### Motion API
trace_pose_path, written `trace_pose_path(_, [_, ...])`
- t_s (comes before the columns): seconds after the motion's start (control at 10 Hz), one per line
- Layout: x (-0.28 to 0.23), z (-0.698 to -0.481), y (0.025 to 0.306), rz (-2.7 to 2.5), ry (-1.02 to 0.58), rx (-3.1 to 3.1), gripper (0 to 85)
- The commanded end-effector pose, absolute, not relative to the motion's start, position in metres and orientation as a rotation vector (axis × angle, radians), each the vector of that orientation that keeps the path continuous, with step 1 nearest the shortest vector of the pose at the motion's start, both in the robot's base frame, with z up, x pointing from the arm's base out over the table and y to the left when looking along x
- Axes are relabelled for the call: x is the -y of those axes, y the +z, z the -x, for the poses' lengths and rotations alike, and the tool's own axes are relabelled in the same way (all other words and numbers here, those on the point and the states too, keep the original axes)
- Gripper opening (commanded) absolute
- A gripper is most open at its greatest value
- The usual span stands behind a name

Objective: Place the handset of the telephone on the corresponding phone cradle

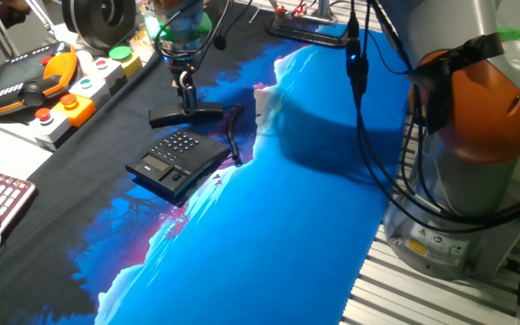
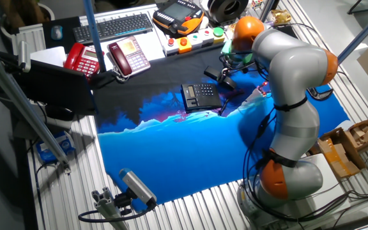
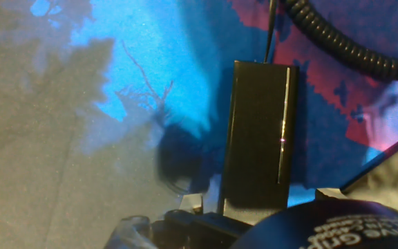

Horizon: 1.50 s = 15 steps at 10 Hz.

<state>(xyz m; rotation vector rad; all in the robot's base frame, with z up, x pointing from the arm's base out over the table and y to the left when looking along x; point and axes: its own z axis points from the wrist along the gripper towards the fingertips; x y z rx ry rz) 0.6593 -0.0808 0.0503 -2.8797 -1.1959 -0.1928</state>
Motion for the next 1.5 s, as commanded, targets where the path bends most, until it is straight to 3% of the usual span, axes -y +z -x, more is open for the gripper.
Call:
trace_pose_path(0.0, [0.081, -0.659, 0.049, 2.886, -0.188, 1.165, 79.0])
trace_pose_path(1.4, [0.083, -0.656, 0.035, 2.909, -0.146, 1.002, 69.3])
